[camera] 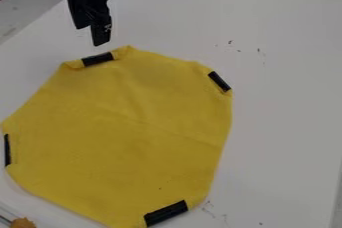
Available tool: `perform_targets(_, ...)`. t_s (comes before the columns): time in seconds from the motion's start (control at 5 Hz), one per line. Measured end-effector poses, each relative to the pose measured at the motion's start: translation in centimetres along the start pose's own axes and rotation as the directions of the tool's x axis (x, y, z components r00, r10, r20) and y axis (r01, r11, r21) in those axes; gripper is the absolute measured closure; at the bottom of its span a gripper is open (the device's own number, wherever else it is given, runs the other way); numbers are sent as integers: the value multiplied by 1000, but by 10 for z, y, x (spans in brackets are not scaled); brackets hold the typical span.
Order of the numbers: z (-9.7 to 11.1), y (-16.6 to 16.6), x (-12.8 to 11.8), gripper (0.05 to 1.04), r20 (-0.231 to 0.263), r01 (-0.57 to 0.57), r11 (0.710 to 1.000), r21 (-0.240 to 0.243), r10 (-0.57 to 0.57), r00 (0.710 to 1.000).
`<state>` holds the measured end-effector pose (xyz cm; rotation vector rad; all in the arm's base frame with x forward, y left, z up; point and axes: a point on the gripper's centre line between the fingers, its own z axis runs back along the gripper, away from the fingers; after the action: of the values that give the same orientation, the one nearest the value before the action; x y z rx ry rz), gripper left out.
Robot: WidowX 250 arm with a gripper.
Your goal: Fold the cloth from bottom left to top right
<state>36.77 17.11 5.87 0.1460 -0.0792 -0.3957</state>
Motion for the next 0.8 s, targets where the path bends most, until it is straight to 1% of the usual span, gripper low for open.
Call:
perform_targets(0.2,-14,-6,-4,83,-25,0,999,-32,-1,1000)
perform_targets(0.4,-20,-14,-19,83,-12,-30,999,-43,29,1000)
perform_targets(0.6,0,-8,-38,83,25,-90,996,11,89,996)
perform_targets(0.8,6,-15,-70,83,13,-208,978,-1,208,978)
